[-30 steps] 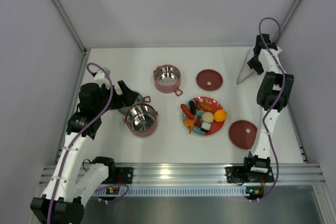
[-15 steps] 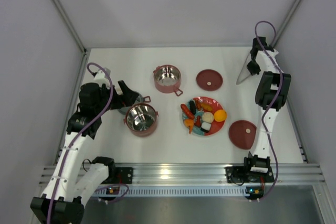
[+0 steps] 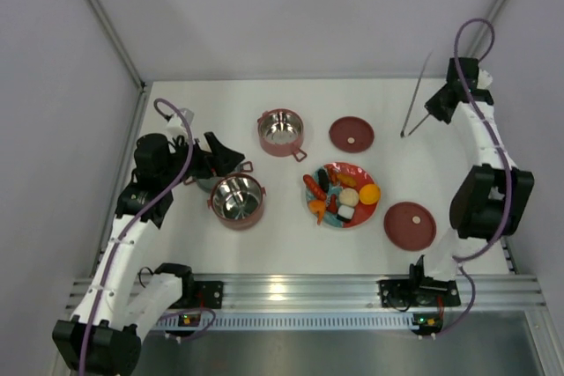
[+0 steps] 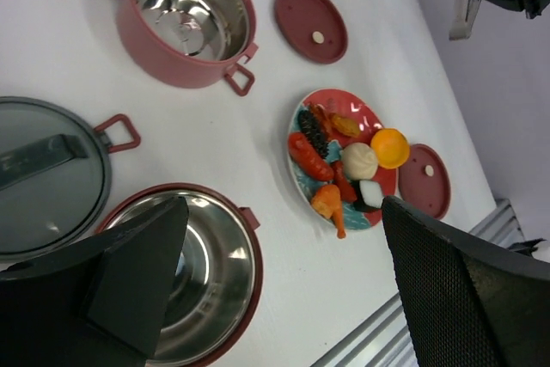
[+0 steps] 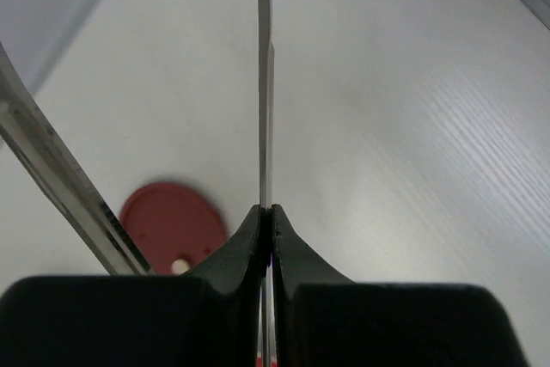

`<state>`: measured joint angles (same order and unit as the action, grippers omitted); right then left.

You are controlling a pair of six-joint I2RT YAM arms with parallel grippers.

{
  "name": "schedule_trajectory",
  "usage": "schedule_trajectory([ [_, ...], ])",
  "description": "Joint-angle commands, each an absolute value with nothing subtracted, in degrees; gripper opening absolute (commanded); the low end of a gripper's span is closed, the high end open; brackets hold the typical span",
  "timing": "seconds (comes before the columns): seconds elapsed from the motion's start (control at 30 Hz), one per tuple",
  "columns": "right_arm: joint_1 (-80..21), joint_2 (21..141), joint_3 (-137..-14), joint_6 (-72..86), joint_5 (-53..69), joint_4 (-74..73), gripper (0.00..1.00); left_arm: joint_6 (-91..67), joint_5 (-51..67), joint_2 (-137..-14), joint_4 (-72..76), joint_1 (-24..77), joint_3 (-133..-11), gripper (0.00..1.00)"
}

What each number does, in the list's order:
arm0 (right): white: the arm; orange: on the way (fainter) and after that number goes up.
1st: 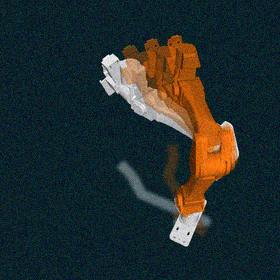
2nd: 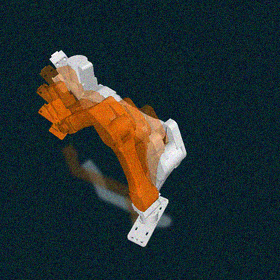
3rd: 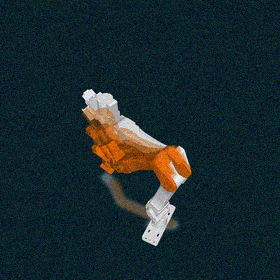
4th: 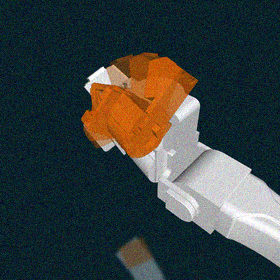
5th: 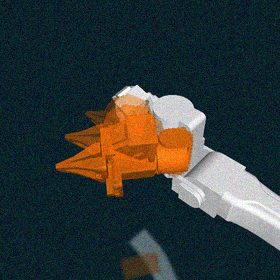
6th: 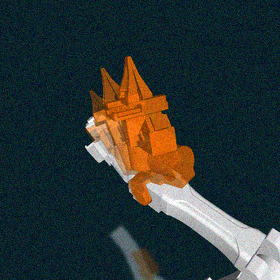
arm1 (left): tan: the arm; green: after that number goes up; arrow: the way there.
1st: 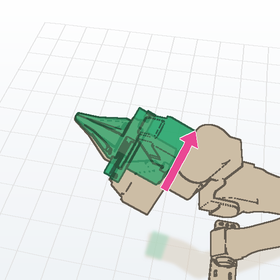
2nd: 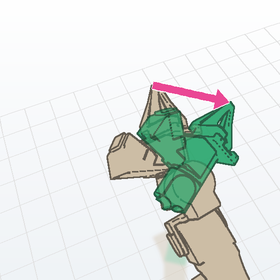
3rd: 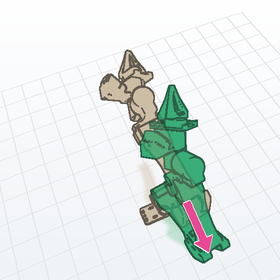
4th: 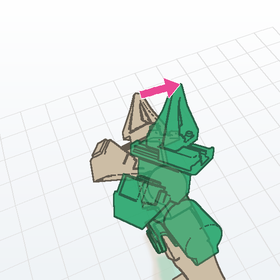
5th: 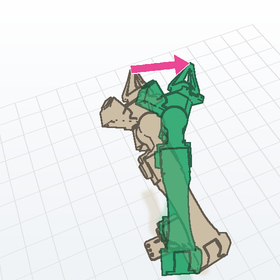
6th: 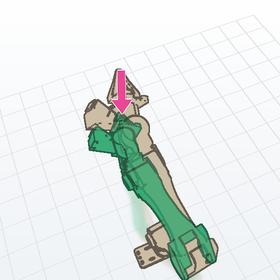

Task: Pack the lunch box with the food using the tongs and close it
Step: Pick up the clamp at the corner of the board.

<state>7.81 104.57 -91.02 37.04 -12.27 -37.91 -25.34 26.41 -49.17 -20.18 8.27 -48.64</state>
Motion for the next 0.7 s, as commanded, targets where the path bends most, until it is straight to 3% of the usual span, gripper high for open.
schedule_trajectory([
  [0.0,5.72,90.11,-85.29,36.13,-4.06,-29.36,0.00,-29.08,35.49,-50.80,-11.61,8.09,-48.87,0.99],
  [0.1,3.09,76.69,-77.56,36.12,3.41,-26.12,0.00,-34.96,41.65,-52.47,-5.66,8.35,-49.22,0.99],
  [0.3,-8.43,63.74,-69.10,37.35,10.45,-24.53,0.00,-48.06,48.16,-54.40,9.65,13.95,-49.92,0.99],
  [0.5,-14.14,56.35,-63.82,42.44,17.14,-19.95,0.00,-46.76,43.10,-58.36,12.92,29.93,-54.93,0.99],
  [0.67,-20.90,54.93,-63.11,45.43,16.79,-18.38,0.00,-47.98,40.52,-61.16,18.69,35.15,-52.21,0.99],
])
